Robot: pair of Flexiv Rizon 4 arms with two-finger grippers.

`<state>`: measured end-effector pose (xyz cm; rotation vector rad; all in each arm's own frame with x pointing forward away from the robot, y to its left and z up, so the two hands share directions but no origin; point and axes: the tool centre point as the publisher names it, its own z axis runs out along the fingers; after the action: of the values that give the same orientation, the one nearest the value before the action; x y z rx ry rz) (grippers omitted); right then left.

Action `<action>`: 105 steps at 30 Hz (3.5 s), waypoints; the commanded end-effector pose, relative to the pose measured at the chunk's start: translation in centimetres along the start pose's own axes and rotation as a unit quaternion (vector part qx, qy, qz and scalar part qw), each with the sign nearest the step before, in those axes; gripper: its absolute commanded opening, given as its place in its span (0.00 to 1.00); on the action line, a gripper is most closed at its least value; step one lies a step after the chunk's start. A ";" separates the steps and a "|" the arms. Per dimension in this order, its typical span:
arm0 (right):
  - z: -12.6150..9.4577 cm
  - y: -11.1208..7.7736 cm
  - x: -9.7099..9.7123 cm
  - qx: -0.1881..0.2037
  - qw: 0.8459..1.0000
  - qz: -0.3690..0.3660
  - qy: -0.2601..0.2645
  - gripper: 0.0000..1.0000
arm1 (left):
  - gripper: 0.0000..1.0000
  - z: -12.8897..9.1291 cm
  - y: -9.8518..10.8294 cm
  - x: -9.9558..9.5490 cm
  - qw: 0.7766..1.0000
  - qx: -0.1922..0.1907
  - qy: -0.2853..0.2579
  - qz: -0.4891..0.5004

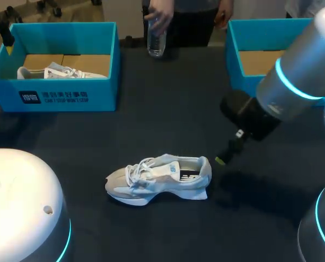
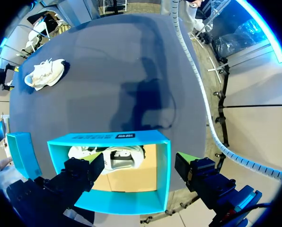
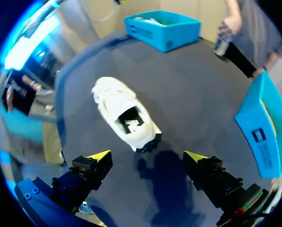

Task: Take the shoe out of the shoebox, open the shoe tongue, remove and reinsert the insole, then place the shoe into the shoebox

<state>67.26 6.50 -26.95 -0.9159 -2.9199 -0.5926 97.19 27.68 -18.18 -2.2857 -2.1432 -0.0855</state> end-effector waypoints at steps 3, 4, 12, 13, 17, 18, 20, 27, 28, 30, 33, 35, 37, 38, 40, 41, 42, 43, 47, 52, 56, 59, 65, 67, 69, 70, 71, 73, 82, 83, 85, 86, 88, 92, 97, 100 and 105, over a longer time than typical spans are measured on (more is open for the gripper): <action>-0.1 -1.4 -0.3 -0.269 0.897 -0.270 0.225 1.00 | 1.00 -0.1 0.0 0.0 1.000 0.000 0.001 0.000; -0.1 -1.4 -0.3 -0.269 0.897 -0.270 0.225 1.00 | 1.00 -0.1 0.0 0.0 1.000 0.000 0.001 0.000; 2.6 -2.1 -2.2 -0.286 0.896 -0.292 0.174 1.00 | 1.00 -0.1 0.0 0.0 1.000 0.000 0.001 0.000; 2.6 -2.1 -2.2 -0.286 0.896 -0.292 0.174 1.00 | 1.00 -0.1 0.0 0.0 1.000 0.000 0.001 0.000; 3.4 -2.1 -2.2 -0.247 0.913 -0.276 0.172 1.00 | 1.00 -0.1 0.0 0.0 1.000 0.000 0.001 0.000; 3.4 -2.1 -2.2 -0.247 0.913 -0.276 0.172 1.00 | 1.00 -0.1 0.0 0.0 1.000 0.000 0.001 0.000; 3.4 -2.1 -2.2 -0.247 0.913 -0.276 0.172 1.00 | 1.00 -0.1 0.0 0.0 1.000 0.000 0.001 0.000; 4.1 -2.7 -2.6 -0.261 0.911 -0.264 0.181 1.00 | 1.00 -0.1 0.0 0.0 1.000 0.000 0.001 0.000; 4.5 -3.1 -2.8 -0.266 0.911 -0.256 0.182 1.00 | 1.00 -0.1 0.0 0.0 1.000 0.000 0.001 0.000; 5.1 -4.0 -3.4 -0.276 0.911 -0.245 0.185 1.00 | 1.00 -0.1 0.0 0.0 1.000 0.000 0.001 0.000; 5.7 -5.0 -3.9 -0.296 0.907 -0.235 0.186 1.00 | 1.00 -0.1 0.0 0.0 1.000 0.000 0.001 0.000; 5.8 -5.6 -4.2 -0.309 0.904 -0.232 0.182 1.00 | 1.00 -0.1 0.0 0.0 1.000 0.000 0.001 0.000; 5.9 -6.5 -4.7 -0.318 0.906 -0.221 0.174 1.00 | 1.00 -0.1 0.0 0.0 1.000 0.000 0.001 0.000; 6.0 -6.7 -4.9 -0.320 0.905 -0.221 0.173 1.00 | 1.00 -0.1 0.0 0.0 1.000 0.000 0.001 0.000; 6.1 -7.3 -5.3 -0.336 0.901 -0.220 0.164 1.00 | 1.00 -0.1 0.0 0.0 1.000 0.000 0.001 0.000; 6.2 -7.6 -5.5 -0.344 0.898 -0.224 0.161 1.00 | 1.00 -0.1 0.0 0.0 1.000 0.000 0.001 0.000; 6.4 -7.9 -5.7 -0.347 0.898 -0.219 0.158 1.00 | 1.00 -0.1 0.0 0.0 1.000 0.000 0.001 0.000; 6.6 -8.0 -5.9 -0.351 0.896 -0.219 0.161 1.00 | 1.00 -0.1 0.0 0.0 1.000 0.000 0.001 0.000; 7.2 -8.1 -6.0 -0.357 0.895 -0.212 0.160 1.00 | 1.00 -0.1 0.0 0.0 1.000 0.000 0.001 0.000; 7.5 -8.1 -5.7 -0.366 0.890 -0.217 0.162 1.00 | 1.00 -0.1 0.0 0.0 1.000 0.000 0.001 0.000; 7.5 -8.1 -5.7 -0.366 0.890 -0.217 0.162 1.00 | 1.00 -0.1 0.0 0.0 1.000 0.000 0.001 0.000; 7.5 -8.1 -5.7 -0.366 0.890 -0.217 0.162 1.00 | 1.00 -0.1 0.0 0.0 1.000 0.000 0.001 0.000; 8.5 -7.3 -5.5 -0.371 0.890 -0.215 0.155 1.00 | 1.00 -0.1 0.0 0.0 1.000 0.000 0.001 0.000; 9.0 -7.0 -5.3 -0.370 0.891 -0.215 0.153 1.00 | 1.00 -0.1 0.0 0.0 1.000 0.000 0.001 0.000; 9.5 -6.8 -5.2 -0.368 0.892 -0.212 0.153 1.00 | 1.00 -0.1 0.0 0.0 1.000 0.000 0.001 0.000; 9.7 -6.7 -5.1 -0.368 0.892 -0.212 0.154 1.00 | 1.00 -0.1 0.0 0.0 1.000 0.000 0.001 0.000; 9.7 -6.7 -5.1 -0.372 0.891 -0.212 0.151 1.00 | 1.00 -0.1 0.0 0.0 1.000 0.000 0.001 0.000; 9.9 -6.4 -4.9 -0.369 0.895 -0.208 0.143 1.00 | 1.00 -0.1 0.0 0.0 1.000 0.000 0.001 0.000; 10.0 -6.2 -4.1 -0.346 0.909 -0.191 0.130 1.00 | 1.00 -0.1 0.0 0.0 1.000 0.000 0.001 0.000; 10.0 -6.2 -4.1 -0.346 0.909 -0.191 0.130 1.00 | 1.00 -0.1 0.0 0.0 1.000 0.000 0.001 0.000; 10.0 -6.2 -4.1 -0.346 0.909 -0.191 0.130 1.00 | 1.00 -0.1 0.0 0.0 1.000 0.000 0.001 0.000; 10.0 -6.2 -4.1 -0.346 0.909 -0.191 0.130 1.00 | 1.00 -0.1 0.0 0.0 1.000 0.000 0.001 0.000; 10.0 -6.2 -4.1 -0.346 0.909 -0.191 0.130 1.00 | 1.00 -0.1 0.0 0.0 1.000 0.000 0.001 0.000; 11.9 -4.1 -2.7 -0.343 0.910 -0.184 0.141 1.00 | 1.00 -0.1 0.0 0.0 1.000 0.000 0.001 0.000; 12.9 -2.9 -2.4 -0.329 0.918 -0.169 0.141 1.00 | 1.00 -0.1 0.0 0.0 1.000 0.000 0.001 0.000; 13.1 -2.5 -2.4 -0.323 0.922 -0.161 0.136 1.00 | 1.00 -0.1 0.0 0.0 1.000 0.000 0.001 0.000; 13.3 -2.2 -1.6 -0.346 0.912 -0.176 0.132 1.00 | 1.00 -0.1 0.0 0.0 1.000 0.000 0.001 0.000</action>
<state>68.85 8.36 -39.70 -0.2563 -2.6380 -1.6663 97.19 27.68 -18.18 -2.2856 -2.1435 -0.0855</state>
